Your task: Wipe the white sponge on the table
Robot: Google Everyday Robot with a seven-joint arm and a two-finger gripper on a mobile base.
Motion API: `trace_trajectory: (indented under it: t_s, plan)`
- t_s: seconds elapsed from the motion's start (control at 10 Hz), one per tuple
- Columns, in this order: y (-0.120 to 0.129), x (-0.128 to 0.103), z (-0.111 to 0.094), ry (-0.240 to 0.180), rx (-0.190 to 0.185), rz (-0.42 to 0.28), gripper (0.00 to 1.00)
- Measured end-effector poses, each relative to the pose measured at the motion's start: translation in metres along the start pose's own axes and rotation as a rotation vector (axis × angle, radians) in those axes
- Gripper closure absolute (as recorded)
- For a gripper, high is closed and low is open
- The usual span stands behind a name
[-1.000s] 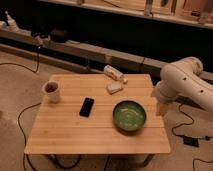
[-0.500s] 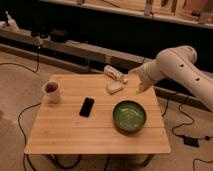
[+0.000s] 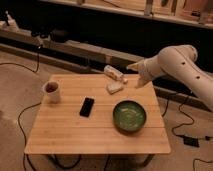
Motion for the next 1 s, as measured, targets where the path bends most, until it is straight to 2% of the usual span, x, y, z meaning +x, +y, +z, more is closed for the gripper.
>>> trace_trajectory:
  t_s: [0.3, 0.4, 0.6, 0.7, 0.8, 1.0]
  plan:
    - [-0.002, 0.002, 0.001, 0.003, 0.002, -0.003, 0.35]
    - [-0.011, 0.001, 0.007, 0.003, 0.010, -0.021, 0.35]
    - [-0.052, -0.013, 0.042, -0.011, 0.031, -0.104, 0.35]
    - [-0.060, -0.013, 0.056, -0.009, 0.024, -0.129, 0.35]
    - [-0.068, -0.012, 0.074, -0.001, 0.010, -0.153, 0.35]
    - [-0.075, 0.000, 0.115, 0.033, -0.042, -0.182, 0.35]
